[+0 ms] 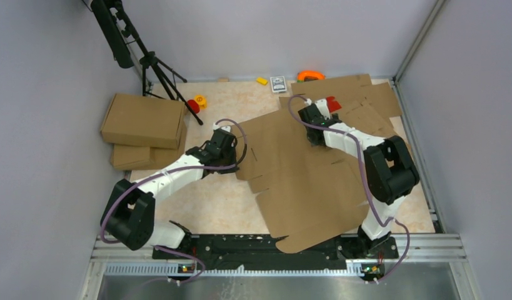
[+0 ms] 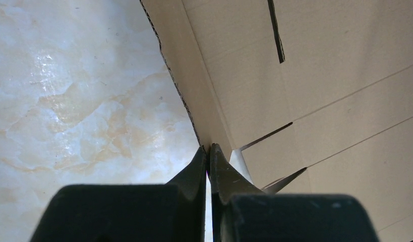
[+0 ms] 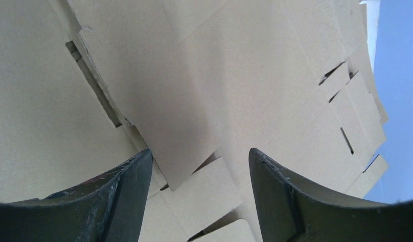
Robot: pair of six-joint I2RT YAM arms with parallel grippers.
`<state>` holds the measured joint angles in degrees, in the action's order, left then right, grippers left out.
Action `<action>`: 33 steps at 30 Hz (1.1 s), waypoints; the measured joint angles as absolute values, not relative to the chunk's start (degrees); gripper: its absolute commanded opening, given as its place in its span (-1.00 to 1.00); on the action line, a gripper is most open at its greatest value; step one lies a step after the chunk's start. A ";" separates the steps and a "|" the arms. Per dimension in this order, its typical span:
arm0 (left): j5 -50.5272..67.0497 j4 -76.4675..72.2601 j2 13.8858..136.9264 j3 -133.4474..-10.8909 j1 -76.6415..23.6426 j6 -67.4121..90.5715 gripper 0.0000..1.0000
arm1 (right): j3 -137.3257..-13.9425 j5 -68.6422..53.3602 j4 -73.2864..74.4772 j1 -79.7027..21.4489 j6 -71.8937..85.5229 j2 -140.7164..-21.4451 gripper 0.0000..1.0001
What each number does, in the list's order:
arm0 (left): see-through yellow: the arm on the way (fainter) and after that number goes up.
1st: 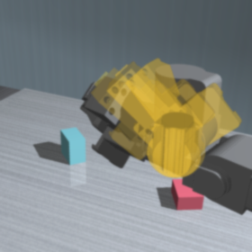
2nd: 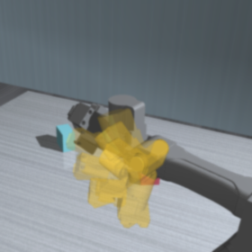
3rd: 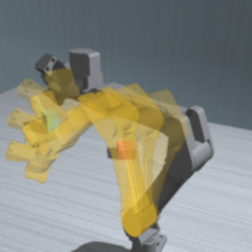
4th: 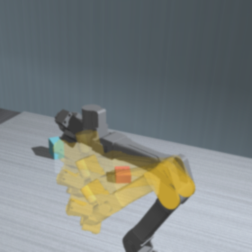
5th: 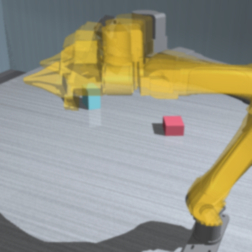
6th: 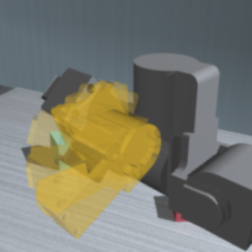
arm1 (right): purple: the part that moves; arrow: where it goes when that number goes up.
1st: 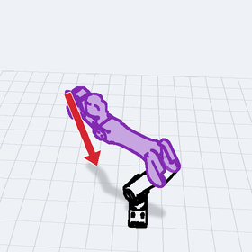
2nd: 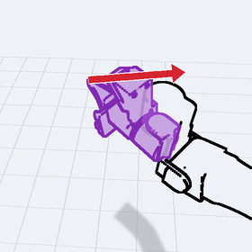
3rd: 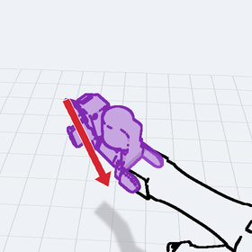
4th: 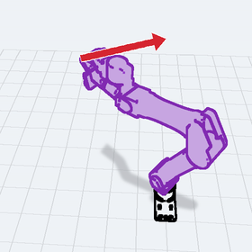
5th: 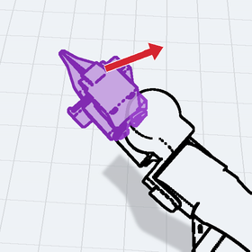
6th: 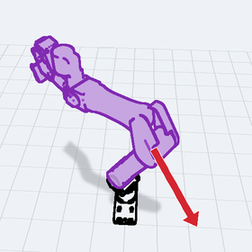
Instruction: Fold the paper box
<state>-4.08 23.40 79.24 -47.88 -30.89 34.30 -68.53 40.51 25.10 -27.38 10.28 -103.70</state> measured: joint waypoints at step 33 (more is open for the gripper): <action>-3.40 23.73 78.85 -46.57 -30.79 32.82 -1.00 | -77.38 23.81 27.38 -18.65 9.56 -105.69 -1.00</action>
<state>-3.40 23.73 78.85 -46.57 -30.79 32.82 -77.38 23.81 27.38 -18.65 9.56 -105.69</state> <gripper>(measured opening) 0.005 0.222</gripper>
